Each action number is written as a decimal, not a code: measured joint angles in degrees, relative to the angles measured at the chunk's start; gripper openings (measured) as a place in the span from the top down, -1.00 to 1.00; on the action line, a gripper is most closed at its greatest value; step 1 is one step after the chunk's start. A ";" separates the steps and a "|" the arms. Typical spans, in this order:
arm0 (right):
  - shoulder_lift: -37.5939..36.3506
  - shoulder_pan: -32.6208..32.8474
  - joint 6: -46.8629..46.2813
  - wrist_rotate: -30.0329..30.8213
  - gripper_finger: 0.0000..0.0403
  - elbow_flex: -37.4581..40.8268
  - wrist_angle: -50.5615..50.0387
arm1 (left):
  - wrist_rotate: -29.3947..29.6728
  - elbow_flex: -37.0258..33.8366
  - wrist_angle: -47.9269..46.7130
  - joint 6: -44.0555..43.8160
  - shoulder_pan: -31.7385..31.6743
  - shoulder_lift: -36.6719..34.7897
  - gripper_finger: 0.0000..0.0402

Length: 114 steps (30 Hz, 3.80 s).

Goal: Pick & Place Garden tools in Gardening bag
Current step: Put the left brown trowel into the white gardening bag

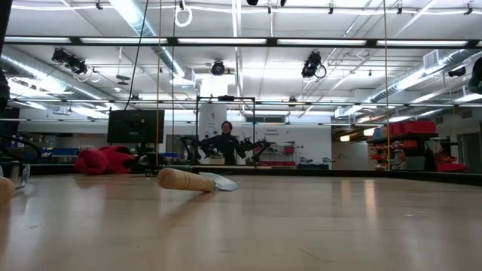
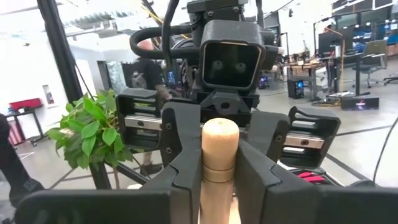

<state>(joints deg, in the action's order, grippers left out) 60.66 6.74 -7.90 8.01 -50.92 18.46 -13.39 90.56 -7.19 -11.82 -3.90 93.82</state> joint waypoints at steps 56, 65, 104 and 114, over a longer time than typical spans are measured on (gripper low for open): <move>-18.14 -0.02 10.19 -2.82 0.65 0.00 -20.76 | 8.52 0.02 -11.89 0.97 -2.45 -16.12 0.17; -20.96 0.00 11.57 -3.06 0.65 0.00 -25.09 | 11.03 0.02 -12.01 1.12 -2.47 -18.23 0.17; -24.24 4.59 10.05 -16.57 0.65 0.00 -34.47 | 14.62 0.02 -14.49 0.46 -2.47 -18.51 0.17; -20.87 8.94 8.37 -16.54 0.65 0.00 -34.49 | 16.01 0.02 -14.49 0.49 -2.47 -18.50 0.17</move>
<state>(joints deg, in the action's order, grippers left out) 39.79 15.68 0.47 -8.54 -50.92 -16.03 2.63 90.59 -21.67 -11.33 -6.37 75.32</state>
